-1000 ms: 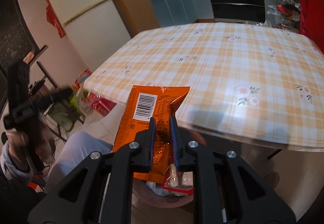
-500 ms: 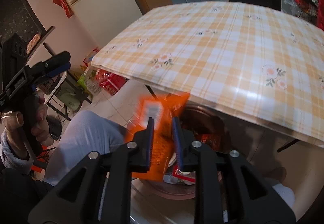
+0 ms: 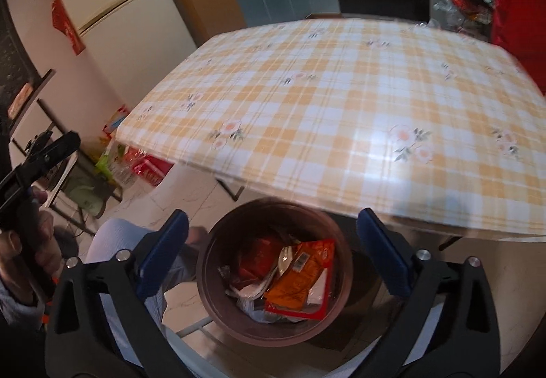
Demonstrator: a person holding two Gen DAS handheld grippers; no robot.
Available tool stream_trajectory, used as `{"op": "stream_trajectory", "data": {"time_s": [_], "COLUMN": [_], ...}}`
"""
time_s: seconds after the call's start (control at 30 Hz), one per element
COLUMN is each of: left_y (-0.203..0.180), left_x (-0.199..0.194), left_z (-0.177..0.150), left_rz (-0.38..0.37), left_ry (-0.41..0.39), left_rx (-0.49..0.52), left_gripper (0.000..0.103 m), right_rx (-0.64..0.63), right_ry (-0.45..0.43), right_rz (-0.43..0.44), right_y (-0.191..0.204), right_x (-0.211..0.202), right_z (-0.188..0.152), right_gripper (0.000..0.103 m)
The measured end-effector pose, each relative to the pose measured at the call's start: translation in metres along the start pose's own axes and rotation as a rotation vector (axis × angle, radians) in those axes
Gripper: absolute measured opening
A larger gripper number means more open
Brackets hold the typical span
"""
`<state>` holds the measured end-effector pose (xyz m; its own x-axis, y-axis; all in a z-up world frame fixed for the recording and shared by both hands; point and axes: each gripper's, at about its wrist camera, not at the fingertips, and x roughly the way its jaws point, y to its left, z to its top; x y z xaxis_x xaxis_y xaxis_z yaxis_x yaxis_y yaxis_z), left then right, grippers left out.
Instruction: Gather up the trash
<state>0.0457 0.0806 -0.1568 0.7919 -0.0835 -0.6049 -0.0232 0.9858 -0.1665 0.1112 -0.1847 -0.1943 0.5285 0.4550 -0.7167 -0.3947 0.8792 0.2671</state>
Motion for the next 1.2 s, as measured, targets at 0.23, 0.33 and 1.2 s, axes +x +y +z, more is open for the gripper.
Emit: {"op": "stream_trajectory", "data": {"time_s": [0.23,0.33,1.2], "left_y": [-0.024,-0.036,-0.088], "left_x": [-0.022,-0.036,-0.107], "left_z": [0.024,0.036,0.092], "left_rz": [0.006,-0.001,-0.015], "left_ry": [-0.053,-0.094,-0.305], "left_rx": [0.095,0.128,0.244], "left_gripper": [0.097,0.097,0.097], "right_rx": [-0.009,-0.022,-0.113], "right_ry": [-0.137,-0.192,-0.406], "right_rz": [-0.067,-0.087,-0.329], "right_y": [0.013,0.02,0.052], "right_x": [-0.052,-0.079,-0.193], "right_z": [0.03,0.044,0.073], "right_gripper": [0.097,0.097,0.097]}}
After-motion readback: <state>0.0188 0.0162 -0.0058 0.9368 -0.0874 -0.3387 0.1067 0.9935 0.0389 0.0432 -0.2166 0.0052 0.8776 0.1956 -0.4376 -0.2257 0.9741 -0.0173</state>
